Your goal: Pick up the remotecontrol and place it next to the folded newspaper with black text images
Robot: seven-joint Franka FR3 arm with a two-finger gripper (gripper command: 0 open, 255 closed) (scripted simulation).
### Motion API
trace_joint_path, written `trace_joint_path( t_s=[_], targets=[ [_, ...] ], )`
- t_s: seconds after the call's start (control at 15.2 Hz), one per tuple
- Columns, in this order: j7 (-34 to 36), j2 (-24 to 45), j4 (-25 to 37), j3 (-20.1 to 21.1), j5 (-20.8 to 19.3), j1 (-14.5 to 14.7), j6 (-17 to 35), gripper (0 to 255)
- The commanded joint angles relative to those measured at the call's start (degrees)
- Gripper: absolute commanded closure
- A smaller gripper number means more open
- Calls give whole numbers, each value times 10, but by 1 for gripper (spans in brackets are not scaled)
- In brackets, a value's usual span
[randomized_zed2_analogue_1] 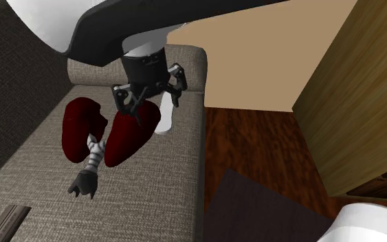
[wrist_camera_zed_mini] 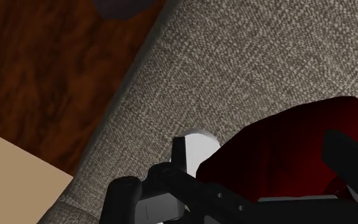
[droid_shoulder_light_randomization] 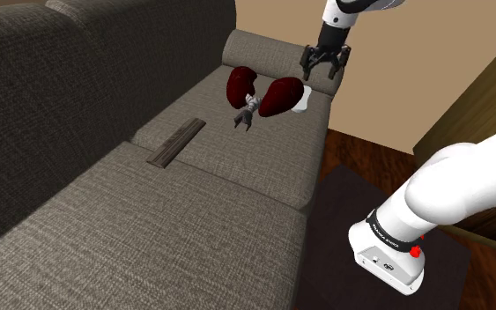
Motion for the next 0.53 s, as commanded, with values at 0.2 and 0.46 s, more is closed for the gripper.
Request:
trace_joint_path(
  t_s=[0.2,0.46],
  targets=[
    [52,96,37,-18,15,-20,62,0],
    [85,172,74,-35,34,-35,102,0]
  ],
)
